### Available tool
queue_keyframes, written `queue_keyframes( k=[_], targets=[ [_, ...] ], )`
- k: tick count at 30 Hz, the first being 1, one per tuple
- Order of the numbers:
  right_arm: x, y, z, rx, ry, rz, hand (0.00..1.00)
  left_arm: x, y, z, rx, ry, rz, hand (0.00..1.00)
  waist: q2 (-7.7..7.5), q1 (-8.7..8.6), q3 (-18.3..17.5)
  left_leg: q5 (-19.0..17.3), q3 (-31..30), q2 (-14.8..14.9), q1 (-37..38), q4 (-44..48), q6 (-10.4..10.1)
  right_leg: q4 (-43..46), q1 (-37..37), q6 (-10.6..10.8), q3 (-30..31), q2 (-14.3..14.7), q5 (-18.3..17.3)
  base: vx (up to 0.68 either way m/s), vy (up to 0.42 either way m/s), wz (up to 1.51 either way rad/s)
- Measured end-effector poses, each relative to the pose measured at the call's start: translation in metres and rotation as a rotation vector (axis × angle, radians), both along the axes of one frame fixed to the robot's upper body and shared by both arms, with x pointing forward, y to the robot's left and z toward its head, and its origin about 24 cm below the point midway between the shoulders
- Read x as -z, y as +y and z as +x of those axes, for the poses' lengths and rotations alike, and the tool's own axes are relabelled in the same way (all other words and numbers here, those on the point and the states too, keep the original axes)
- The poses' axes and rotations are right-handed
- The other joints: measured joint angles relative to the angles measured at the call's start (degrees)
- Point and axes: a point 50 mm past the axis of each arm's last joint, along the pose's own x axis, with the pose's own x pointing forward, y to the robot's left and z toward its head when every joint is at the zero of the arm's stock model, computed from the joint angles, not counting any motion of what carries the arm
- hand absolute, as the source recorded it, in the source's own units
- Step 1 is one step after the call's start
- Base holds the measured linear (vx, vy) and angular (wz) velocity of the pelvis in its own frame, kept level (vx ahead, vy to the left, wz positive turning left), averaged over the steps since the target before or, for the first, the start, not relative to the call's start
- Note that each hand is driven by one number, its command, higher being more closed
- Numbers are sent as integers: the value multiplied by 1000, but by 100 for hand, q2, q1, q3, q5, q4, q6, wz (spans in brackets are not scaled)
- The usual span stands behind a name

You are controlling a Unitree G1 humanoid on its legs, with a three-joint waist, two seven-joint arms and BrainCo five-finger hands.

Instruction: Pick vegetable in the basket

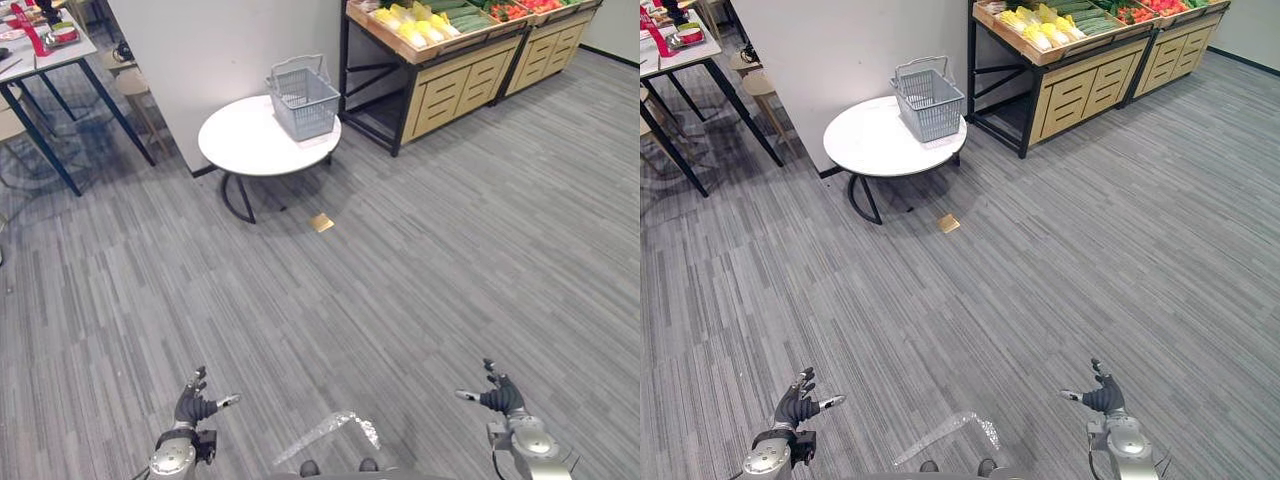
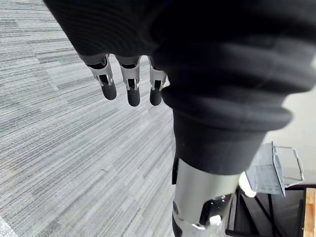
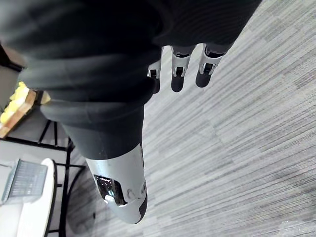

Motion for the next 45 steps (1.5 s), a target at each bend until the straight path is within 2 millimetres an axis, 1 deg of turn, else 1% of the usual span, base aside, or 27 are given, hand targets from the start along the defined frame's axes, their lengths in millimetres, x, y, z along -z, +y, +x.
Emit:
queue_keyframes(
  k=[8, 12, 15, 16, 19, 20, 21, 22, 23, 25, 26, 27, 28, 30, 32, 33, 34, 35, 36, 37, 38, 39, 40, 41, 42, 44, 45],
  targets=[
    [4, 8, -1, 52, -18, 63, 0, 4, -7, -4, -31, 2, -34, 0, 18, 11, -42, 5, 31, -6, -188, 43, 25, 1, -204, 15, 57, -4, 56, -1, 3, -2],
    [-2, 10, 13, 45, -56, 66, 0, 3, -7, -3, -57, -6, -37, 0, 3, 31, -28, -44, 185, 15, -566, 257, 88, -3, -513, 42, 214, 5, 171, 0, 17, -22],
    [-6, 13, 23, 43, -82, 76, 0, 2, -5, -1, -90, -20, -45, 0, -33, 102, 38, -227, 350, 39, -687, 507, 151, 60, -599, 71, 377, 10, 182, -8, 42, -28],
    [-7, 15, 26, 38, -89, 74, 0, 0, -5, 1, -96, -39, -50, 0, -42, 183, 49, -367, 442, 55, -758, 650, 186, 228, -714, 131, 458, 11, 117, -33, 57, -31],
    [-10, 19, 35, 19, -105, 72, 0, -6, -6, 9, -90, -76, -45, 0, -33, 175, 171, -730, 455, 49, -853, 963, 303, 1455, -1225, 467, 437, -46, -231, -33, 53, -14],
    [-10, 25, 39, -6, -109, 78, 0, -8, -4, 10, -92, -84, -36, 0, -19, 181, 262, -829, 448, 73, -747, 1012, 373, 2464, -1656, 468, 350, -67, -234, 18, 77, -2],
    [-9, 33, 40, -33, -104, 88, 0, -11, -1, 13, -89, -90, -22, 0, -77, 162, 386, -886, 439, 61, -605, 1046, 440, 3371, -2090, 345, 142, -193, -313, 44, 71, 5],
    [-7, 36, 39, -46, -97, 92, 0, -11, 1, 13, -89, -88, -17, 0, -108, 165, 415, -941, 435, 58, -544, 1059, 448, 3592, -2221, 262, 36, -259, -371, 110, 62, 8],
    [-7, 41, 40, -68, -92, 95, 0, -12, 3, 13, -89, -87, -8, 0, -87, 173, 465, -966, 407, 63, -479, 1060, 448, 3539, -2433, 213, -153, -351, -430, 145, 38, 11],
    [-8, 43, 43, -86, -101, 96, 0, -16, 4, 24, -81, -113, 0, 0, -147, 149, 537, -1000, 202, 66, -347, 978, 423, 2276, -2566, 291, -343, -390, -286, 234, 12, 34],
    [-9, 44, 44, -87, -104, 97, 0, -17, 4, 27, -81, -120, 1, 0, -158, 138, 548, -991, 147, 65, -299, 910, 401, 1747, -2563, 324, -333, -366, -113, 308, -30, 45],
    [-10, 44, 46, -86, -110, 102, 0, -19, 3, 31, -82, -131, 5, 0, -203, 85, 579, -943, 75, 30, -140, 758, 274, 797, -2522, 465, -300, -359, 315, 288, -40, 38],
    [-10, 44, 47, -86, -112, 104, 0, -20, 3, 33, -80, -135, 6, 0, -238, 48, 608, -920, 8, -10, -28, 694, 224, 437, -2489, 478, -262, -379, 472, 402, -74, 54],
    [-10, 43, 46, -90, -110, 105, 0, -20, -2, 36, -62, -138, 1, 0, -304, -139, 602, -1104, -316, -68, 230, 654, 36, 326, -2492, 290, 45, -463, 676, 522, -169, 89],
    [-12, 41, 42, -95, -120, 98, 0, -19, -7, 38, -41, -136, -7, 0, -248, -162, 566, -1517, -563, 84, 344, 962, -139, 924, -2538, -91, -39, -396, 883, 541, -221, 79],
    [-13, 41, 42, -96, -121, 98, 0, -18, -10, 37, -40, -133, -15, 0, -136, -130, 550, -1665, -632, 277, 160, 1564, -309, 1252, -2566, -218, -180, -303, 904, 551, -254, 34],
    [-12, 42, 41, -100, -120, 100, 0, -15, -13, 36, -38, -123, -24, 0, -45, -100, 545, -1651, -625, 438, -109, 2279, -357, 1344, -2493, -326, -275, -191, 698, 672, -314, 44],
    [-16, 43, 44, -108, -137, 99, 0, -13, -19, 36, -39, -118, -44, 0, 134, -130, 602, -1407, -622, 732, -719, 3831, -663, 1312, -2165, -462, -471, -16, 565, 568, -283, 32],
    [-17, 44, 46, -114, -146, 98, 0, -12, -22, 36, -38, -117, -54, 0, 212, -114, 614, -1100, -622, 909, -1017, 4618, -713, 1285, -1984, -539, -552, 88, 478, 567, -251, 20],
    [-17, 50, 47, -135, -147, 104, 0, -9, -25, 33, -37, -105, -62, 0, 249, -12, 623, -979, -476, 1262, -1428, 5824, -703, 1236, -1598, -691, -578, 286, 321, 546, -226, -8],
    [-18, 53, 49, -151, -151, 105, 0, -7, -28, 34, -24, -91, -71, 0, 219, 63, 640, -1011, -279, 1485, -1659, 6402, -647, 1120, -1204, -783, -578, 364, 256, 628, -241, -5],
    [-20, 57, 51, -156, -167, 111, 0, -7, -32, 37, -4, -89, -80, 0, 165, 99, 670, -1073, -106, 1551, -1835, 6536, -541, 961, -867, -831, -567, 351, 223, 579, -197, 22],
    [-28, 60, 56, -162, -212, 113, 0, -9, -38, 44, 17, -108, -92, 0, 49, 114, 670, -1166, 228, 1536, -2204, 6306, -385, 566, -410, -771, -461, 253, 84, 445, -129, 28],
    [-29, 60, 56, -162, -215, 112, 0, -10, -38, 45, 18, -111, -93, 0, 42, 117, 670, -1178, 283, 1535, -2270, 6232, -366, 504, -346, -753, -450, 241, 67, 383, -75, 18],
    [-31, 61, 60, -168, -224, 110, 0, -11, -41, 49, 25, -119, -96, 0, 50, 136, 668, -1213, 461, 1523, -2520, 5646, -307, 319, -169, -738, -437, 219, 33, 341, -20, -4],
    [-33, 63, 65, -174, -232, 112, 0, -12, -41, 52, 27, -127, -97, 0, 50, 198, 687, -1165, 501, 1261, -2805, 3724, -374, 165, 54, -620, -354, 148, -86, 373, 26, -14],
    [-33, 63, 65, -175, -233, 112, 0, -11, -41, 50, 25, -121, -97, 0, 61, 211, 697, -1071, 452, 1179, -2807, 3157, -442, 124, 135, -592, -322, 126, -131, 296, 55, -17]
  ],
)
